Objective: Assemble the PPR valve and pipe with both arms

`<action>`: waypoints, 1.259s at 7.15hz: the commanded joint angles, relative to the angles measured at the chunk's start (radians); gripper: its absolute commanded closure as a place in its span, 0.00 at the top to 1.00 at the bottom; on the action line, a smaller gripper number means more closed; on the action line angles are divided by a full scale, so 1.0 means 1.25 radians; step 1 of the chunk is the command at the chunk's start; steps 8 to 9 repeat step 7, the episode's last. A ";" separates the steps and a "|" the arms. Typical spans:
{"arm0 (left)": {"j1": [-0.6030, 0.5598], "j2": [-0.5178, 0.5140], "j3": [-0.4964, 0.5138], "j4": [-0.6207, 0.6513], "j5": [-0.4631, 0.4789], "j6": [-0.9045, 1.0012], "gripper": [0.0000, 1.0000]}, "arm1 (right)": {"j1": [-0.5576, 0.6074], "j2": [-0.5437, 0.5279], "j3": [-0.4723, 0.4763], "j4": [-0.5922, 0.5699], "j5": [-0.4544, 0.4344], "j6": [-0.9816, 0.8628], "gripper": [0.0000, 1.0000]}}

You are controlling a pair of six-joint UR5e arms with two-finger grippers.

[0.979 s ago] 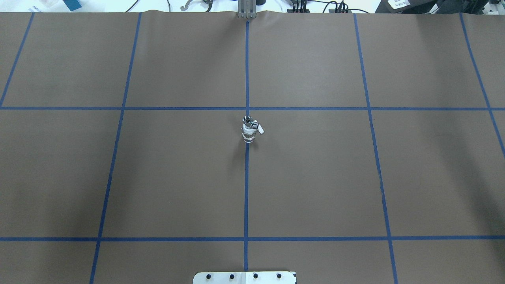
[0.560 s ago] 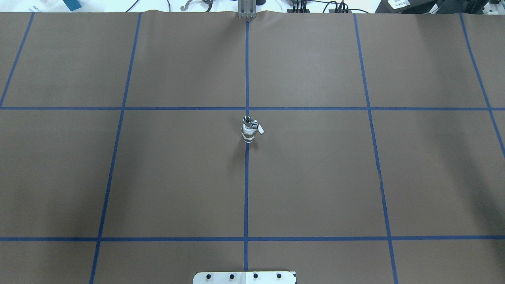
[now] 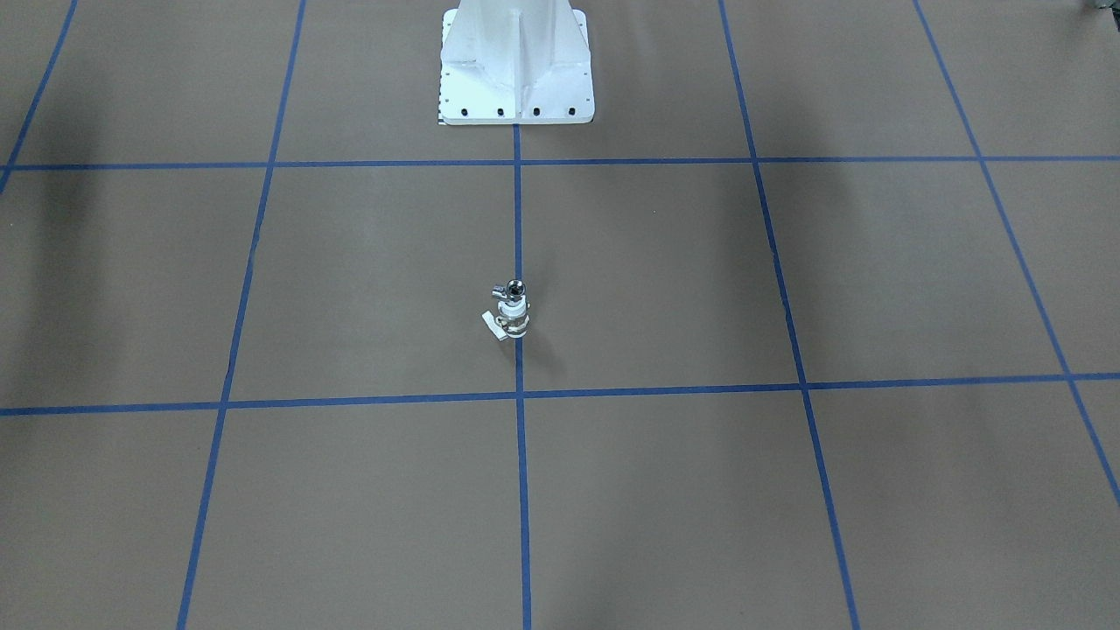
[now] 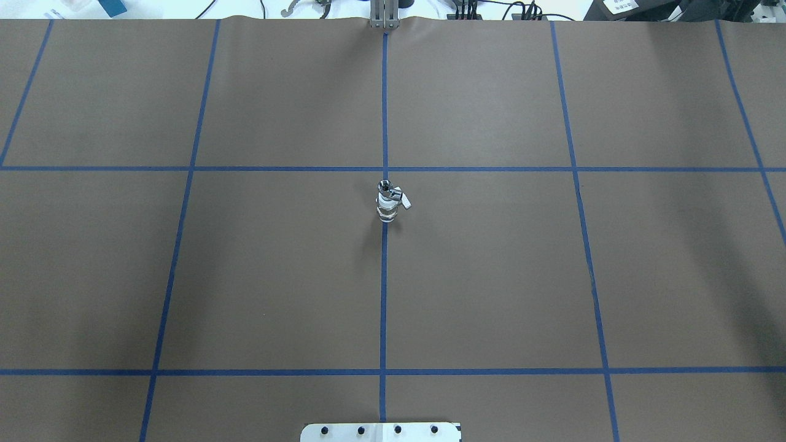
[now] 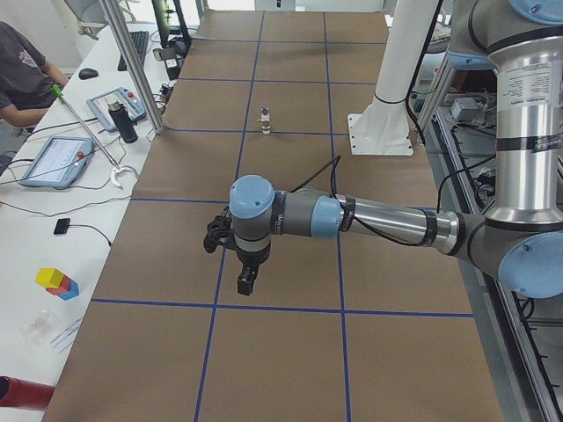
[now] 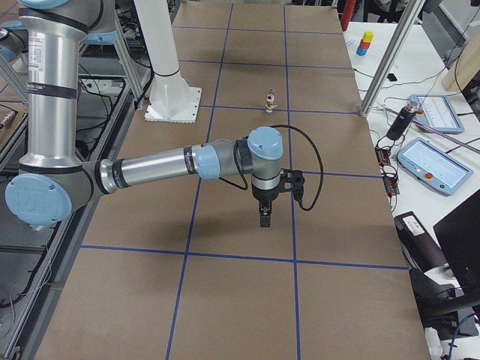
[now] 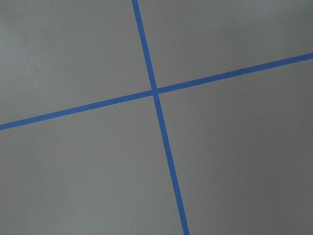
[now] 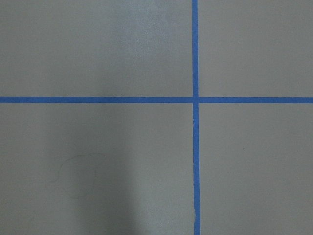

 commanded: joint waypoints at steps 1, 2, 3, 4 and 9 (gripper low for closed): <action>0.000 0.001 -0.001 0.000 -0.001 0.000 1.00 | 0.000 0.000 0.000 0.000 0.000 0.000 1.00; 0.001 0.001 0.003 0.001 -0.001 -0.045 1.00 | 0.000 0.000 0.001 0.000 0.000 0.000 1.00; 0.001 0.000 0.000 0.000 -0.001 -0.106 1.00 | 0.000 0.000 0.001 0.000 0.000 0.000 1.00; 0.001 0.001 0.000 0.000 -0.001 -0.107 1.00 | 0.000 0.000 0.001 0.000 0.000 0.000 1.00; 0.001 0.001 0.003 0.000 0.000 -0.107 1.00 | 0.000 0.000 0.002 0.000 0.004 0.000 1.00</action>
